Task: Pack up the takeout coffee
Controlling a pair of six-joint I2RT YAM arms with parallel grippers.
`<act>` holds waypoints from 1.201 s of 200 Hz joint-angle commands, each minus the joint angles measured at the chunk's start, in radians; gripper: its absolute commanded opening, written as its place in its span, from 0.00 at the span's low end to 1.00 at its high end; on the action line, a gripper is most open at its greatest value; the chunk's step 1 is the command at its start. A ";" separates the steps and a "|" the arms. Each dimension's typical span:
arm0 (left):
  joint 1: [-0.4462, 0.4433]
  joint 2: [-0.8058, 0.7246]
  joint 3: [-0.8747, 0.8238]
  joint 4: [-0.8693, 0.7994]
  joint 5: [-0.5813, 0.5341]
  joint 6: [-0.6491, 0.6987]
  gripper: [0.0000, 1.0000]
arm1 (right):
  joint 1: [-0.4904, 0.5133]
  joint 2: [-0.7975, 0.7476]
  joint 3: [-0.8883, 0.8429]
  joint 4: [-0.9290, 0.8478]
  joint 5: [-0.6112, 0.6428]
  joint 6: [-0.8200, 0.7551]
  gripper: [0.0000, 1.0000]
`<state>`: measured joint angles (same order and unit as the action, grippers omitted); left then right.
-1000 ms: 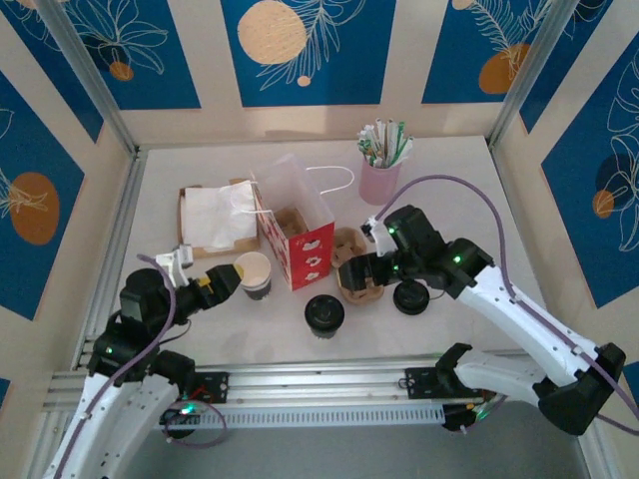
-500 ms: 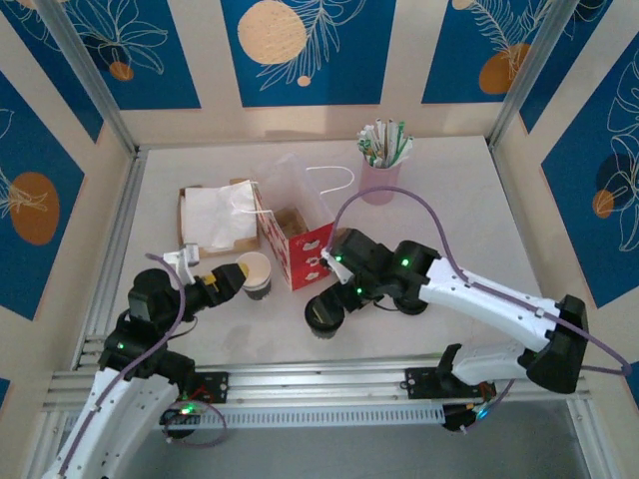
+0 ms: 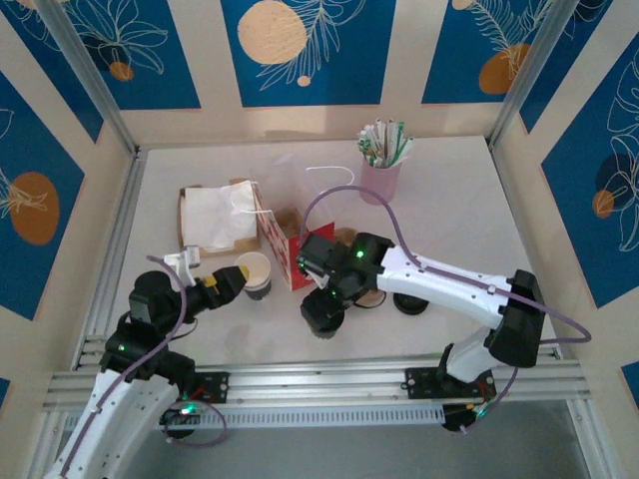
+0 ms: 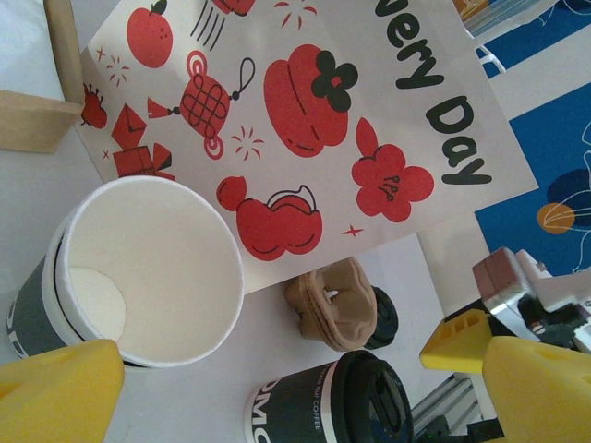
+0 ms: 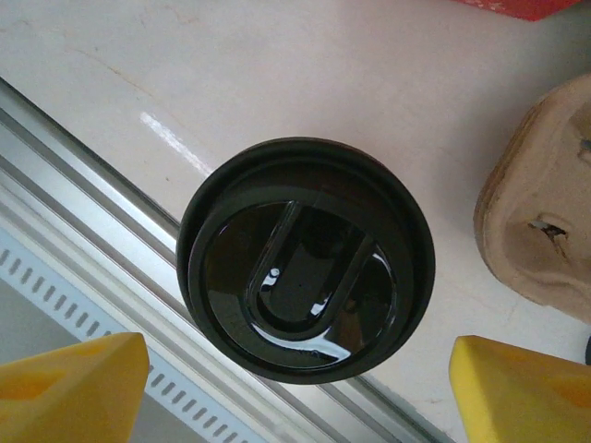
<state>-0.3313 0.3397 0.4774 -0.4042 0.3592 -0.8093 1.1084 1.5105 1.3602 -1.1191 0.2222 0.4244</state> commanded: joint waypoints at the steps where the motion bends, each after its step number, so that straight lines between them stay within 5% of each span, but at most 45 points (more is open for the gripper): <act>1: 0.002 -0.018 0.001 0.001 0.011 0.027 1.00 | 0.023 0.034 0.058 -0.052 0.034 0.019 0.86; 140: 0.003 -0.031 0.005 -0.010 0.014 0.038 1.00 | 0.052 0.159 0.119 -0.081 0.099 0.010 0.91; 240: 0.003 -0.032 0.005 -0.008 0.015 0.036 1.00 | 0.050 0.186 0.114 -0.062 0.084 0.007 0.85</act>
<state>-0.3313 0.3168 0.4774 -0.4110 0.3592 -0.8009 1.1526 1.6871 1.4574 -1.1740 0.3145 0.4301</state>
